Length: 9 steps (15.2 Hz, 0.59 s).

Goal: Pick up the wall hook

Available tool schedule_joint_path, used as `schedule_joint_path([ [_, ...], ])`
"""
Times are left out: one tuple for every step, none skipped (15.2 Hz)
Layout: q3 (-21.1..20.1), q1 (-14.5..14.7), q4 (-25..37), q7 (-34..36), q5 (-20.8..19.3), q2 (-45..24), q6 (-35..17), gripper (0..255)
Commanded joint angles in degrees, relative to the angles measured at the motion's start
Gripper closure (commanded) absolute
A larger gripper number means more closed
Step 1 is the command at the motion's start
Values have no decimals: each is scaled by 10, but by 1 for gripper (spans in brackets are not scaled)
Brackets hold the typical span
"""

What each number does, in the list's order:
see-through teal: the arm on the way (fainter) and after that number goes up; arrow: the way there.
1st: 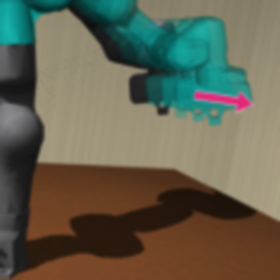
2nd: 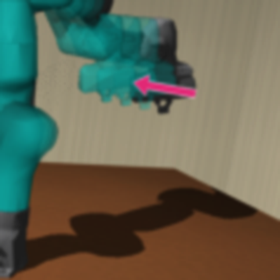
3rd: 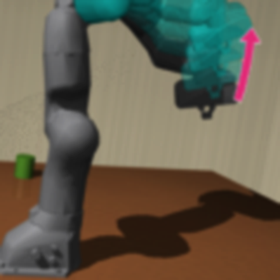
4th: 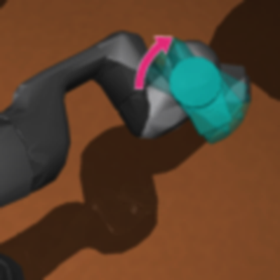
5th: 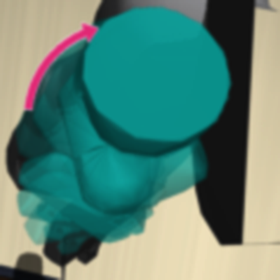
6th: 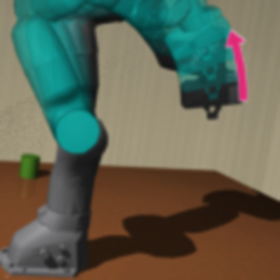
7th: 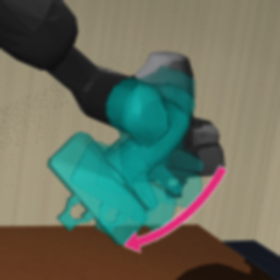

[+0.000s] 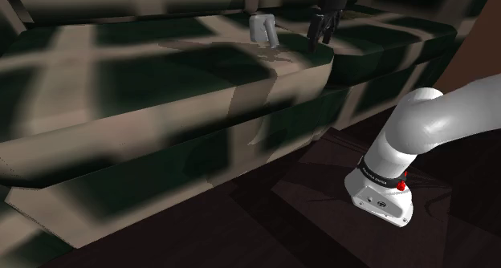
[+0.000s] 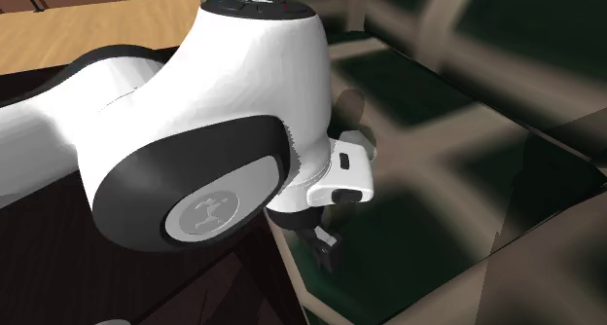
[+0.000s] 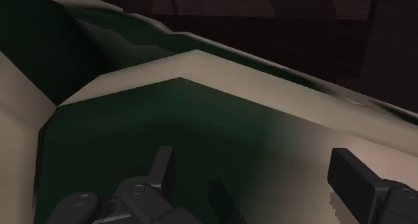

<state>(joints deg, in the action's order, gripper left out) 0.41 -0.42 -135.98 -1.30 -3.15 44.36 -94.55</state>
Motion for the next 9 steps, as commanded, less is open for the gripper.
schedule_joint_path([
  [0,0,0,0,0,0,0,0],
  [-8,0,24,13,3,-23,4,0],
  [-15,-1,48,25,6,-46,8,0],
  [-23,-2,74,38,8,-69,14,0],
  [-30,-3,100,50,9,-92,20,0],
  [-37,-4,127,63,11,-115,26,0],
  [-43,-5,154,75,11,-138,34,0],
  [-49,-6,183,87,11,-162,42,0],
  [-56,-8,212,100,10,-185,50,0],
])
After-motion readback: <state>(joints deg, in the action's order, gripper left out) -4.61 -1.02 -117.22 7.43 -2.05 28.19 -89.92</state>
